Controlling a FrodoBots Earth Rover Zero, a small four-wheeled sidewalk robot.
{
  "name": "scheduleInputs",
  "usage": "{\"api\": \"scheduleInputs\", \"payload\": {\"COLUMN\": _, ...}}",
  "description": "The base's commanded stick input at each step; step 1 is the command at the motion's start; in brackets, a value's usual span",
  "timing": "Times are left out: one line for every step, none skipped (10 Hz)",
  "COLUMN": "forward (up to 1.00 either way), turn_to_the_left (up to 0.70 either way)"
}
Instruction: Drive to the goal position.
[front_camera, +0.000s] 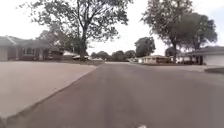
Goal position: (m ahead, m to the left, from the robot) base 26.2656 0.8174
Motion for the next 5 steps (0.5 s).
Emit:
{"api": "scheduleInputs", "payload": {"forward": 1.00, "turn_to_the_left": 0.00}}
{"api": "scheduleInputs", "payload": {"forward": 1.00, "turn_to_the_left": 0.00}}
{"api": "scheduleInputs", "payload": {"forward": 1.00, "turn_to_the_left": 0.02}}
{"api": "scheduleInputs", "payload": {"forward": 1.00, "turn_to_the_left": -0.31}}
{"api": "scheduleInputs", "payload": {"forward": 1.00, "turn_to_the_left": -0.36}}
